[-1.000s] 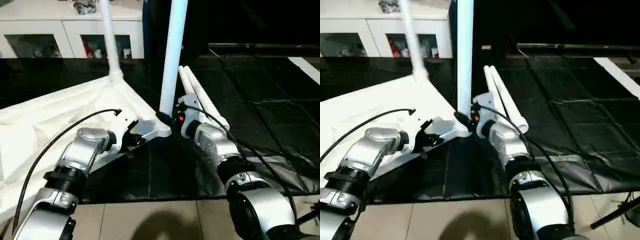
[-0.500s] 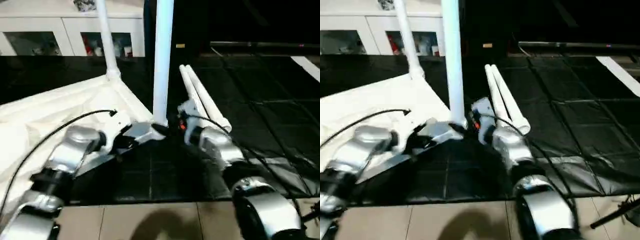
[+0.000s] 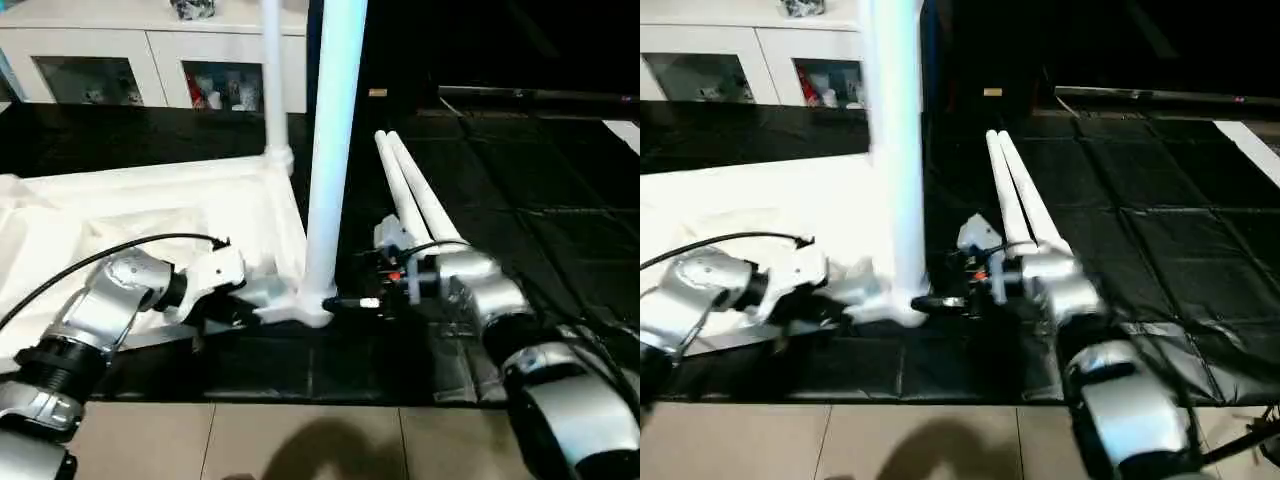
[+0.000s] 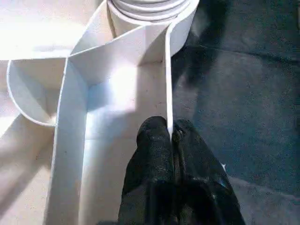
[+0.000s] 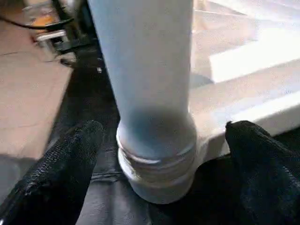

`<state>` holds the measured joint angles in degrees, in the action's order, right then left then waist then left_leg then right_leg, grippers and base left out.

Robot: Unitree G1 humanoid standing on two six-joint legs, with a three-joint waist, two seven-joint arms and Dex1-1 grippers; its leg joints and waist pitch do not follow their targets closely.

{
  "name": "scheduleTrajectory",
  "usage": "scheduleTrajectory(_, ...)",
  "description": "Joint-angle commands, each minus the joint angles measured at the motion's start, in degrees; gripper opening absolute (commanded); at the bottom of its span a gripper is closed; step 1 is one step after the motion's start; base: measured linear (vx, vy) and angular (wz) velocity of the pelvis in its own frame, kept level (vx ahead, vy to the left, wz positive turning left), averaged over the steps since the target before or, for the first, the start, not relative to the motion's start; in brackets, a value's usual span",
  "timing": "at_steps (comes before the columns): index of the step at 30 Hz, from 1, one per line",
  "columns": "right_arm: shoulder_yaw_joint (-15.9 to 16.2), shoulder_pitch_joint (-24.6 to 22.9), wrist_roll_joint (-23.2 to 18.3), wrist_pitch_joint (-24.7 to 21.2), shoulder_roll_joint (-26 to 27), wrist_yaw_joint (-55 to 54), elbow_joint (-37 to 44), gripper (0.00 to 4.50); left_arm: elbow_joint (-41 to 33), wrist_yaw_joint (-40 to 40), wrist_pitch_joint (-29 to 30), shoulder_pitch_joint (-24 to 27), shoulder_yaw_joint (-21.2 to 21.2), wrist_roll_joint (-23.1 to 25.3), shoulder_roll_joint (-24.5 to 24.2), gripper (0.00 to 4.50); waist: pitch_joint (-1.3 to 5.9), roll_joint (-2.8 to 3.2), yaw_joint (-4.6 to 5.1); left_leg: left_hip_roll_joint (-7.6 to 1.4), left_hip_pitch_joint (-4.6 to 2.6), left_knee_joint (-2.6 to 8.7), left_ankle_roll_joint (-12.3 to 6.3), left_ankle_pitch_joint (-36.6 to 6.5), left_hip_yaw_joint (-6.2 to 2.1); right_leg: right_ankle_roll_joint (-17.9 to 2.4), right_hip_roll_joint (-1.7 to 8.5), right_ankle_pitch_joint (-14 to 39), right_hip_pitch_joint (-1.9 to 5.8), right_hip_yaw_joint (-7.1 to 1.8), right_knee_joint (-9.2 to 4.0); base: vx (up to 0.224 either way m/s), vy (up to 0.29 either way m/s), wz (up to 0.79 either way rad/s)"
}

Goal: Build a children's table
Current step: Rotate leg to tighten

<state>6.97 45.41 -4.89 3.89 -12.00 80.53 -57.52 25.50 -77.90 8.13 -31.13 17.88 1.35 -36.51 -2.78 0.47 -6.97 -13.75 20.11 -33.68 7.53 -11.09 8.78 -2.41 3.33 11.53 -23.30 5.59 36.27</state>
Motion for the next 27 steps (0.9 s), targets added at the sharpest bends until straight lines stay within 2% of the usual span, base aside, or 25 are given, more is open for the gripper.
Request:
scheduleTrajectory(1, 0.32, 1.42, -1.09, -0.72, 0.26, 3.08, 0.36, 4.46, -1.37, -3.35, -1.99, 0.18, 1.86, -0.55, -0.24, 0.0, 4.07, 0.51, 0.01, 0.06, 0.16, 3.36, -4.05, -5.9, 0.86, -14.06, 4.44, 1.62, 3.84, -3.24, -3.34, 0.0, 0.0, 0.0)
scheduleTrajectory(4, 0.33, 1.97, -1.17, -0.79, 1.07, 3.95, -0.3, 4.46, -1.37, -3.61, -3.32, 0.25, 2.55, -0.08, -0.15, 0.0, 4.06, 0.54, -0.12, -0.04, 0.04, 3.4, -3.89, -5.91, 0.86, -14.02, 4.43, 2.0, 3.67, -3.25, -3.36, 0.0, 0.0, 0.0)
scheduleTrajectory(6, 0.62, 2.14, -1.29, -1.16, 1.6, 5.09, -0.62, 4.19, -1.34, -3.65, -3.77, 0.23, 3.04, 0.2, 0.15, 0.0, 4.05, 0.52, -0.18, -0.05, -0.02, 3.41, -3.7, -6.18, 0.89, -14.02, 4.41, 2.1, 3.64, -3.29, -3.32, 0.0, 0.0, 0.0)
scheduleTrajectory(7, 0.83, 2.18, -1.22, -1.39, 1.77, 5.57, -0.71, 4.11, -1.3, -3.77, -3.88, 0.24, 3.08, 0.22, 0.24, 0.0, 4.06, 0.25, -0.24, -0.06, 0.01, 3.43, -3.68, -6.15, 0.91, -13.92, 4.43, 2.26, 3.67, -3.29, -3.33, 0.0, 0.0, 0.0)
scheduleTrajectory(9, 1.14, 2.32, -1.19, -2.07, 1.98, 6.48, -1.06, 3.99, -1.28, -3.91, -4.07, 0.24, 3.14, 0.24, 0.4, 0.0, 4.07, 0.46, -0.48, -0.11, -0.03, 3.44, -3.49, -6.02, 0.88, -13.57, 4.5, 2.91, 3.62, -3.3, -3.36, 0.0, 0.0, 0.0)
scheduleTrajectory(13, 1.5, 2.7, -0.98, -2.91, 2.28, 7.79, -1.9, 3.58, -1.12, -4.29, -4.37, 0.21, 3.1, 0.17, 0.58, 0.0, 4.17, 0.34, -0.8, -0.08, -0.04, 3.37, -3.57, -4.96, 0.89, -13.64, 4.4, 1.4, 3.59, -3.29, -3.14, 0.0, 0.0, 0.0)
scheduleTrajectory(20, 1.33, 3.25, -0.62, -3.5, 2.67, 9.04, -2.82, 3.04, -0.58, -4.28, -5.1, 0.25, 3.2, 0.04, 0.12, 0.0, 4.09, 0.31, -0.93, -0.07, 0.0, 3.42, -3.23, -5.62, 0.9, -13.01, 4.51, 3.21, 3.57, -3.32, -3.31, 0.0, 0.0, 0.0)
scheduleTrajectory(27, 1.33, 3.07, -0.84, -3.73, 2.87, 9.44, -3.19, 2.52, -0.23, -4.02, -5.29, 0.32, 2.99, 0.24, 0.09, 0.0, 4.17, 0.28, -0.98, -0.05, 0.0, 3.35, -3.22, -5.17, 0.91, -12.97, 4.48, 2.6, 3.57, -3.31, -3.2, 0.0, 0.0, 0.0)
